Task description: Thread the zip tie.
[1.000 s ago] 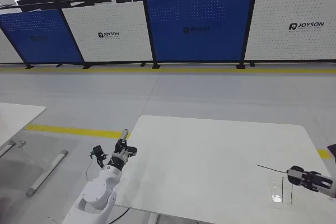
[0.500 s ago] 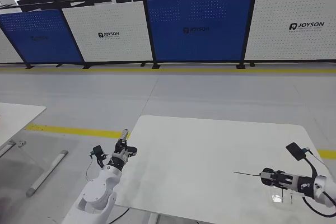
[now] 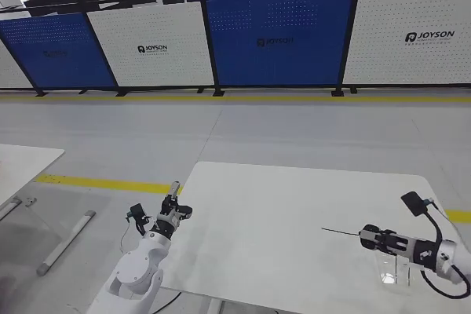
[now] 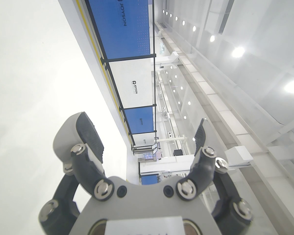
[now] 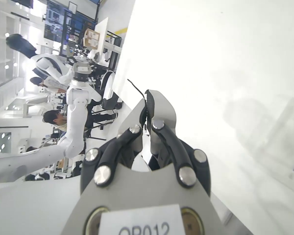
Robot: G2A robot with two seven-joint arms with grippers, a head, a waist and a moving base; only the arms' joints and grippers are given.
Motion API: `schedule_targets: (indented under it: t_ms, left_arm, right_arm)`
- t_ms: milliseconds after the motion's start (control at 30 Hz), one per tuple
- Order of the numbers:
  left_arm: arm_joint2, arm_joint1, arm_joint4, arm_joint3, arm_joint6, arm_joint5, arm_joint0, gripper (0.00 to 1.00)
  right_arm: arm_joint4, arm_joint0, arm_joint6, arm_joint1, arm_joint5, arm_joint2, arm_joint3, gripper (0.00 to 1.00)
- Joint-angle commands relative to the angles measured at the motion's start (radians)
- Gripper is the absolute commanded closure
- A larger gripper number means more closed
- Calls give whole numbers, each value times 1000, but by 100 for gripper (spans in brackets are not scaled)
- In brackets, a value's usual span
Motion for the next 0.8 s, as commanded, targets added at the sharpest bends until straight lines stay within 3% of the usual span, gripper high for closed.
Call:
schedule_targets:
  t_ms: [0, 167, 267, 767]
  left_arm:
    - [0, 0, 0, 0, 0, 0, 0, 0]
    - [0, 0, 0, 0, 0, 0, 0, 0]
    - [0, 0, 0, 0, 0, 0, 0, 0]
    - [0, 0, 0, 0, 0, 0, 0, 0]
  right_arm:
    - [-32, 27, -13, -6, 11, -31, -28, 100]
    - [-138, 92, -85, -27, 82, -138, -59, 100]
    - [-173, 140, -103, -46, 118, -213, -18, 100]
    - [-173, 140, -103, -46, 118, -213, -18, 100]
